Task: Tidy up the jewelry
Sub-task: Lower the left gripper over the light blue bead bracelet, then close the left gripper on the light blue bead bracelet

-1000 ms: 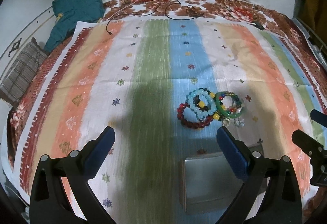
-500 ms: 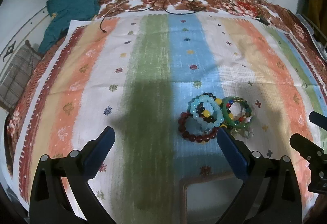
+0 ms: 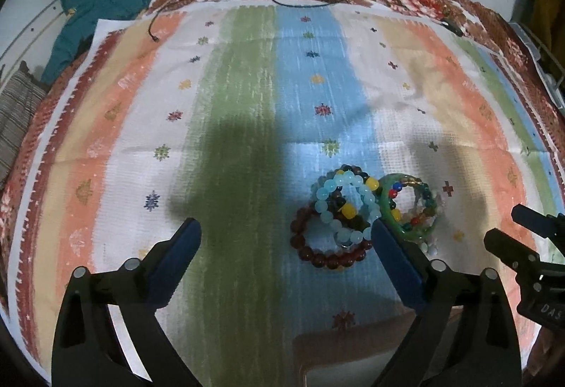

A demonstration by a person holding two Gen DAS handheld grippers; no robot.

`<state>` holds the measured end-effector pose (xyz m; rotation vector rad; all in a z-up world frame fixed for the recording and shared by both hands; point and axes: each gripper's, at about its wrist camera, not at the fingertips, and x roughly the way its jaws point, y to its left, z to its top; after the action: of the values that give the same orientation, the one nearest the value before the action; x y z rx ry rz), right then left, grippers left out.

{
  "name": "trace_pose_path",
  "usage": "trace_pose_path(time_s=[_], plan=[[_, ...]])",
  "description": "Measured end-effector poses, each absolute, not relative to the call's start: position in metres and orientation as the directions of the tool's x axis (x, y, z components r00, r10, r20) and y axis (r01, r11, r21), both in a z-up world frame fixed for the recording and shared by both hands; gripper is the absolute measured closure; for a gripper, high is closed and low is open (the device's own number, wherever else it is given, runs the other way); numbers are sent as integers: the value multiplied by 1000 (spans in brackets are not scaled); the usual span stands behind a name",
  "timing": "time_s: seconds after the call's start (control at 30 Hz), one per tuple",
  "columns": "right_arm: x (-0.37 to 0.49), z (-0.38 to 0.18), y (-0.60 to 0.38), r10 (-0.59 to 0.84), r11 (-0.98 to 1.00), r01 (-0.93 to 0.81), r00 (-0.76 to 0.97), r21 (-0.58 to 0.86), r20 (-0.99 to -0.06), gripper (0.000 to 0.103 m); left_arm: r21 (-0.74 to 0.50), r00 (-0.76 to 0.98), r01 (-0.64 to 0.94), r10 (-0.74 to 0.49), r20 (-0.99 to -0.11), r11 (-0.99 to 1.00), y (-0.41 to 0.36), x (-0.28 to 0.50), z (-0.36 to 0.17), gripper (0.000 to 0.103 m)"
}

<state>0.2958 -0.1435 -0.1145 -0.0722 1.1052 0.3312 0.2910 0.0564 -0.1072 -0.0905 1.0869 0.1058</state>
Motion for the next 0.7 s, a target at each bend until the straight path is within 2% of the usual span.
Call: trace_pose_path(time_s=[0.23,0.7], plan=[[309,-124,-139,228,947,-301,388,111,-893,35,-38,434,-116,16,-901,992,59,307,-121,16],[333,-147,-131,221,946,-303,342,115,-913,47,-31,378,-64,-4,-926,997,53,335,-150,46]])
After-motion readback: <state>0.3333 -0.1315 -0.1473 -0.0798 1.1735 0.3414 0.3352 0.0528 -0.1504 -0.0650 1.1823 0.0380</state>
